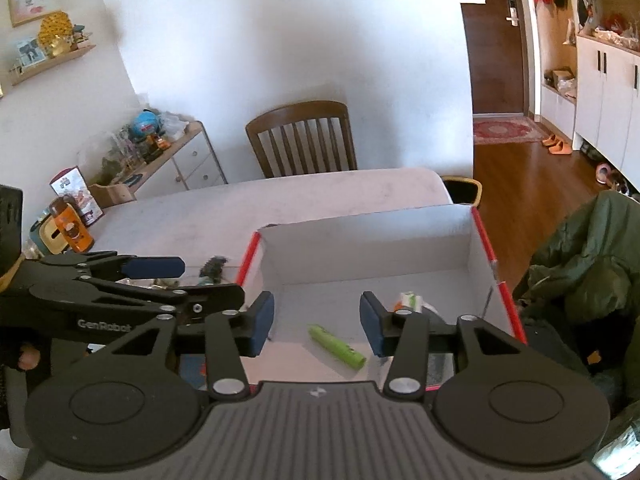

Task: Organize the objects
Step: 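Open both tools to drop the highlighter and bag into the box, then move both tools back over the cluttered table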

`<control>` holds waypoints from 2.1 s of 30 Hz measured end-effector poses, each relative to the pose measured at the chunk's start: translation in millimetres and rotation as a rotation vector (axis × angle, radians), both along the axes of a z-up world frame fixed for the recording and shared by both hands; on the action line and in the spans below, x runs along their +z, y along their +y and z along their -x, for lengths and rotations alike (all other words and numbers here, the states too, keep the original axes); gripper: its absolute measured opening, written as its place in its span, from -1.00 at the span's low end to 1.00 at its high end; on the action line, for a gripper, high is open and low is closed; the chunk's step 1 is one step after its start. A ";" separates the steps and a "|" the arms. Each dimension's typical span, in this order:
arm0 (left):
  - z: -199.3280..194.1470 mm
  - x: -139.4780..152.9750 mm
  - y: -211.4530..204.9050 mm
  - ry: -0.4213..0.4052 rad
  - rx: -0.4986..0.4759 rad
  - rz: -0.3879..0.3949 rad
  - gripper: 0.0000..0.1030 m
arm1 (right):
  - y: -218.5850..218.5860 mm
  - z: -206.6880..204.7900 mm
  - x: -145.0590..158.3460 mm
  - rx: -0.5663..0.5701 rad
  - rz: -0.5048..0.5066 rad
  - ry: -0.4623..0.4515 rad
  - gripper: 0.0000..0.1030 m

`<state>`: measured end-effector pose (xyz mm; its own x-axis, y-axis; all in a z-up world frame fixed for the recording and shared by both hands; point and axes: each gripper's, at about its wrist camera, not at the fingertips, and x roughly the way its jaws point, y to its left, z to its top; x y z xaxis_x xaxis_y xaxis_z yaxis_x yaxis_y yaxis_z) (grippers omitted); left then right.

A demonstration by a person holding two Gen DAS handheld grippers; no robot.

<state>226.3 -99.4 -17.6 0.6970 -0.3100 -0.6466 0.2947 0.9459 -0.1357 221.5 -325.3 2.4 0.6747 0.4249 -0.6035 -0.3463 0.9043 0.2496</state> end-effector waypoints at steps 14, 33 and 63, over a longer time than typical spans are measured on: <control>39.7 21.5 73.5 -0.089 0.074 0.021 0.99 | 58.5 35.4 13.5 0.017 -0.053 -0.040 0.74; 56.6 5.9 206.5 -0.085 0.276 0.012 0.99 | 153.7 55.0 0.8 0.024 -0.037 -0.056 0.88; -3.2 -108.3 367.0 0.113 0.427 -0.073 0.99 | 283.1 0.5 -109.3 0.089 0.178 0.151 0.86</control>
<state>229.5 267.6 -126.0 0.6766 0.0398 -0.7353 -0.1372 0.9879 -0.0729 220.9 -42.3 -106.9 0.5354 0.3570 -0.7654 -0.3975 0.9062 0.1446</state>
